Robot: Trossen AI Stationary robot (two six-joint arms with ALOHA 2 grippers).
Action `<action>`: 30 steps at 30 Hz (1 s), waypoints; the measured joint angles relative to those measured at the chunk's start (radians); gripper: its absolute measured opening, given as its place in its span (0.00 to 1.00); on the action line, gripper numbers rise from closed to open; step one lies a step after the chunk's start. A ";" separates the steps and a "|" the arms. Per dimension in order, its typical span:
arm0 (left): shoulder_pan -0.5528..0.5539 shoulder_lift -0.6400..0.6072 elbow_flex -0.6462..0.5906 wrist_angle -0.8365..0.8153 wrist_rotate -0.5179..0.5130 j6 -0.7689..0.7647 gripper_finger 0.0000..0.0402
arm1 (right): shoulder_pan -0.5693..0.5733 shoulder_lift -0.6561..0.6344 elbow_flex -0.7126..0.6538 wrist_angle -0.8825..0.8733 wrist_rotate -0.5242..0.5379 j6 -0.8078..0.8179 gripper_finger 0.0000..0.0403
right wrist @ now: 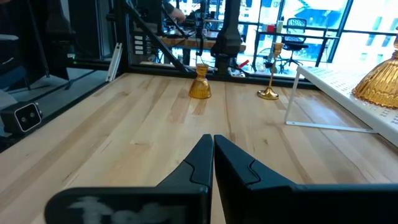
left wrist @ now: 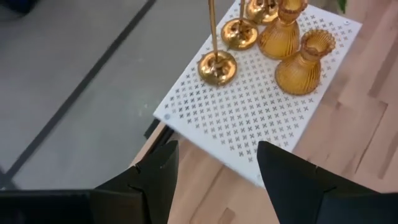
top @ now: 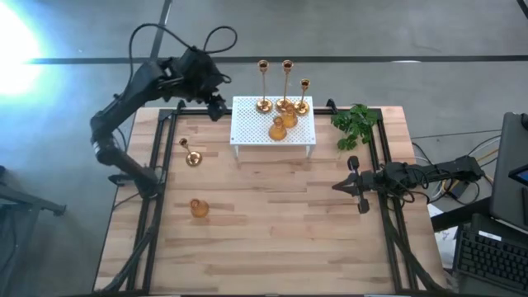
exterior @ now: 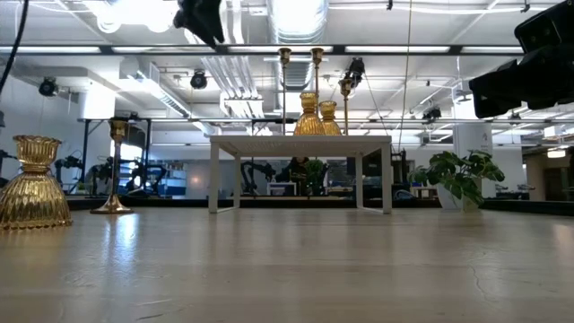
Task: Pick & Place candle stick holders
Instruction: Put the small golden candle holder on the shelf
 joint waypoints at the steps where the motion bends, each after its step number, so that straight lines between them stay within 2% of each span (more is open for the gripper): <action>1: -0.017 -0.015 -0.008 -0.010 -0.025 -0.022 0.55 | 0.000 0.000 0.000 0.000 0.000 0.000 0.02; 7: -0.126 -0.116 -0.105 -0.054 -0.204 -0.172 0.55 | 0.000 0.000 0.000 0.000 0.000 0.000 0.02; 14: -0.271 -0.261 -0.353 -0.068 -0.354 -0.469 0.55 | 0.000 0.000 0.000 0.000 0.000 0.000 0.02; 24: -0.479 -0.423 -0.728 -0.068 -0.397 -1.010 0.55 | 0.000 0.000 0.000 0.000 0.000 0.000 0.02; 30: -0.611 -0.448 -0.846 -0.067 -0.401 -1.274 0.55 | 0.000 0.000 0.000 0.000 0.000 0.000 0.02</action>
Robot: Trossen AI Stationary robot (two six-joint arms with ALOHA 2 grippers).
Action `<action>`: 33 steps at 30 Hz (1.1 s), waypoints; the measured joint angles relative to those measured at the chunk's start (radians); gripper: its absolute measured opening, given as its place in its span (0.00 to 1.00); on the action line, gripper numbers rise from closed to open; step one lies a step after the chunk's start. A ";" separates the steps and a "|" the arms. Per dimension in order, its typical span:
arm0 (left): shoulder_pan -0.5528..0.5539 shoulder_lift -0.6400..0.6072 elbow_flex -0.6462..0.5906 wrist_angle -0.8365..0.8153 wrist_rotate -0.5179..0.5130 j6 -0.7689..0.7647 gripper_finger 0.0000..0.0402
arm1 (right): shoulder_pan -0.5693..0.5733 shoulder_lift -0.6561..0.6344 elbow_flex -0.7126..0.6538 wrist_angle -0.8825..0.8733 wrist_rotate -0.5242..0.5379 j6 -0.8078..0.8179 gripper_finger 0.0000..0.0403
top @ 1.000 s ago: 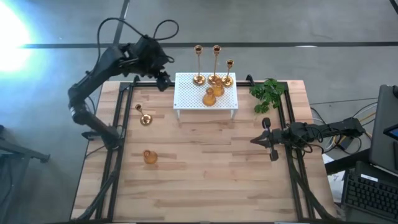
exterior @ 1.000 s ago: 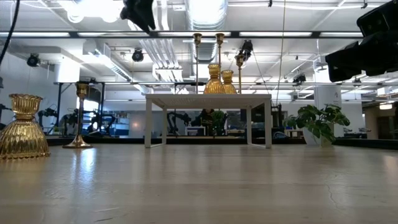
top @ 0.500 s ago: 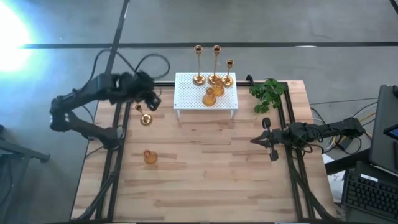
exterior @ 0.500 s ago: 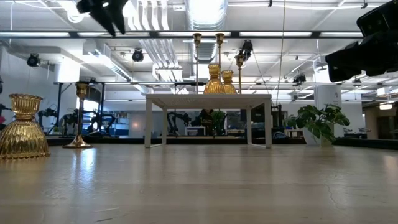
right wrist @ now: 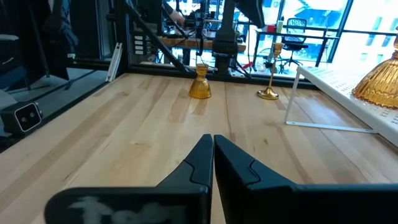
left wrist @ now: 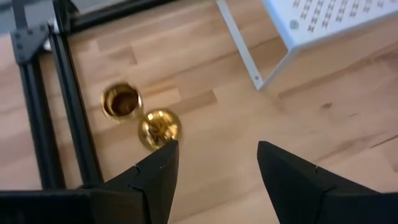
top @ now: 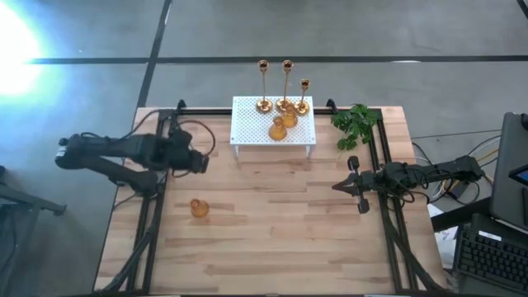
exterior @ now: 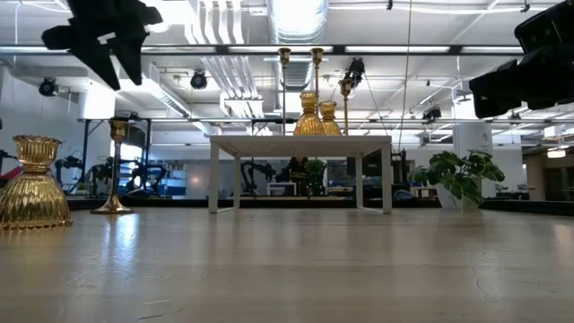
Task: Pick & Place candle stick holders
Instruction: Put the small golden candle holder on the shelf
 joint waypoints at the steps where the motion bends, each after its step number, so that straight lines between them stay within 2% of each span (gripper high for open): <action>1: -0.016 0.000 -0.011 0.001 -0.004 -0.032 0.55 | 0.000 0.000 0.000 0.000 0.000 0.000 0.02; 8: -0.070 0.022 -0.099 0.000 -0.027 -0.202 0.55 | 0.000 0.000 0.000 0.000 0.000 0.000 0.02; 13: -0.098 0.047 -0.148 0.003 0.023 -0.285 0.55 | 0.000 0.000 0.000 0.000 0.000 0.000 0.02; 18: -0.149 0.083 -0.194 0.009 0.028 -0.387 0.55 | 0.000 0.000 0.000 0.000 0.000 0.000 0.02; 23: -0.189 0.136 -0.247 0.033 -0.026 -0.483 0.55 | 0.000 0.000 0.000 0.000 0.000 0.000 0.02; 33: -0.190 0.243 -0.383 0.099 -0.078 -0.646 0.55 | 0.000 0.000 0.000 0.000 0.000 0.000 0.02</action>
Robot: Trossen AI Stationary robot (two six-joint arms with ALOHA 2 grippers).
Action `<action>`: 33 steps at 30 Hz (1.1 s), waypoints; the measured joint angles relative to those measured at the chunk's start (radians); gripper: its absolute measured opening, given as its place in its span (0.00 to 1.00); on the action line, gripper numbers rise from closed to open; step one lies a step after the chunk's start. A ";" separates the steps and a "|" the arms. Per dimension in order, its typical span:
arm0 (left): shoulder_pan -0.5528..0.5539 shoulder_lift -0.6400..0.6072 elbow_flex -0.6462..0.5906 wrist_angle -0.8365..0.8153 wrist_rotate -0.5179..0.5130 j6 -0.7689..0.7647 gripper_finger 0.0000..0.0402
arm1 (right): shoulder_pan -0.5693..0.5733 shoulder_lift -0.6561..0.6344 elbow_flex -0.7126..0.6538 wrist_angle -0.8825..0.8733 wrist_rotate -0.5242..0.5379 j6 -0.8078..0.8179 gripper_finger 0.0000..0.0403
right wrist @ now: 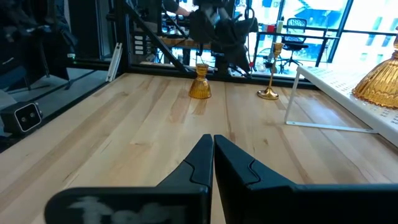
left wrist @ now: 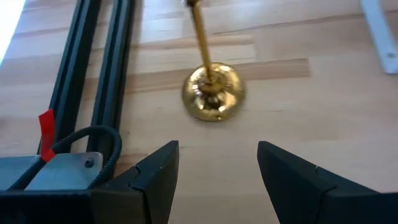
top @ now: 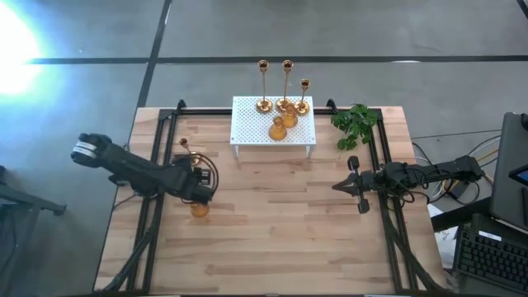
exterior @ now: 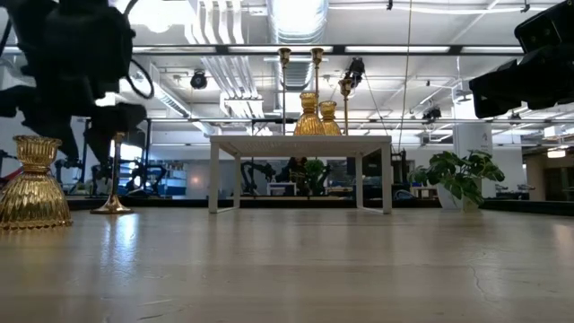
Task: Pick & Place candle stick holders
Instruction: Put the small golden candle holder on the shelf
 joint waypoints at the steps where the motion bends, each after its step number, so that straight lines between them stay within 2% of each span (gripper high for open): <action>1: 0.000 0.007 -0.013 0.010 0.000 -0.012 0.55 | 0.000 0.000 0.000 0.000 0.000 0.000 0.02; 4: 0.000 0.020 -0.044 0.040 -0.008 -0.042 0.55 | 0.000 0.000 0.000 0.000 0.000 0.000 0.02; 10: 0.001 0.026 -0.092 0.143 -0.141 -0.074 0.55 | 0.000 0.000 0.000 0.000 0.000 0.000 0.02; 19: 0.005 0.041 -0.181 0.168 -0.247 -0.181 0.55 | 0.000 0.000 0.000 0.000 0.000 0.000 0.02; 25: 0.008 0.043 -0.235 0.250 -0.311 -0.184 0.55 | 0.000 0.000 0.000 0.000 0.000 0.000 0.02; 33: 0.014 0.043 -0.256 0.277 -0.409 -0.183 0.55 | 0.000 0.000 0.000 0.000 0.000 0.000 0.02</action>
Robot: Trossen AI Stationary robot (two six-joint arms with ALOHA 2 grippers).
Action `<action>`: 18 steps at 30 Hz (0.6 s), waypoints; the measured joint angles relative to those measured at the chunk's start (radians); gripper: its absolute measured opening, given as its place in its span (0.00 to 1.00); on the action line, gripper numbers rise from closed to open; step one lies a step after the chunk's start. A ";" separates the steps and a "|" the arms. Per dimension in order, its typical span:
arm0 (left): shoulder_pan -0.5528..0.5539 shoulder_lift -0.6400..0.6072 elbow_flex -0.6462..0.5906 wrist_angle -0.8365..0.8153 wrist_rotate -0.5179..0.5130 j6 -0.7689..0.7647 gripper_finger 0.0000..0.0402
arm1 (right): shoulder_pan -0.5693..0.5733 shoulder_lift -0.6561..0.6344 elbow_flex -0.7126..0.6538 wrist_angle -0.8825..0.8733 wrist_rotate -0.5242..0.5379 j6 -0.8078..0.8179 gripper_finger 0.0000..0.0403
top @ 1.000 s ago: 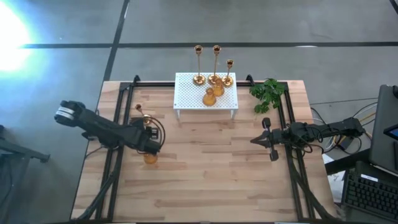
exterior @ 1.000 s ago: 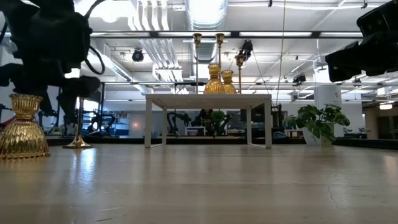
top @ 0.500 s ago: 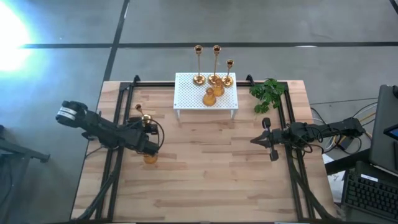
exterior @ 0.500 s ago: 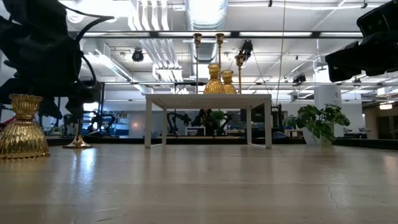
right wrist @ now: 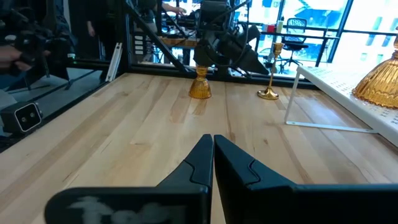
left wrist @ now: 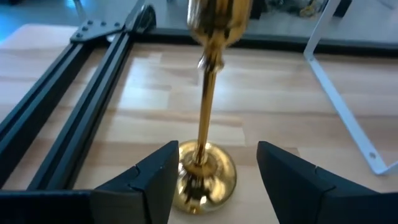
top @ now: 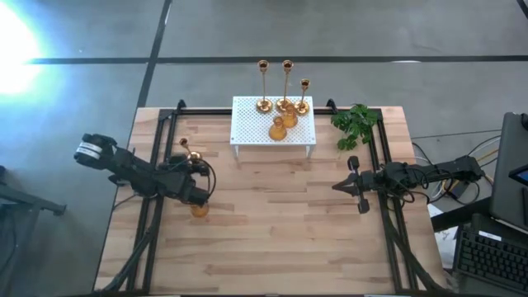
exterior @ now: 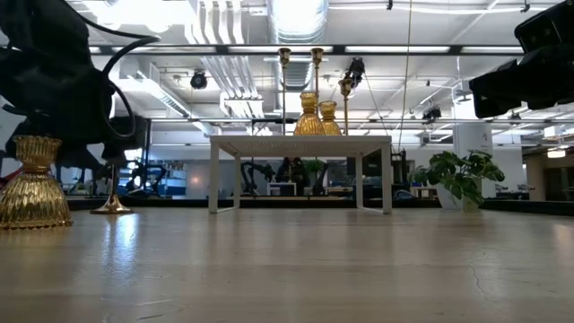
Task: Pick & Place candle stick holders
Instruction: Put the small golden candle holder on the shelf
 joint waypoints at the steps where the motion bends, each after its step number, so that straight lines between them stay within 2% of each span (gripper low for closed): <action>1: 0.004 0.000 0.000 0.000 -0.017 0.005 0.55 | 0.000 0.000 0.000 0.000 0.000 0.000 0.02; 5: 0.028 0.000 0.000 0.004 -0.035 0.057 0.50 | 0.000 0.000 0.000 0.000 0.000 0.000 0.02; 9: 0.044 0.000 0.000 0.026 -0.055 0.124 0.41 | 0.000 0.000 0.000 0.000 0.000 0.000 0.02; 18: 0.050 0.000 0.000 0.027 -0.134 0.158 0.11 | 0.000 0.000 0.000 0.000 0.000 0.000 0.02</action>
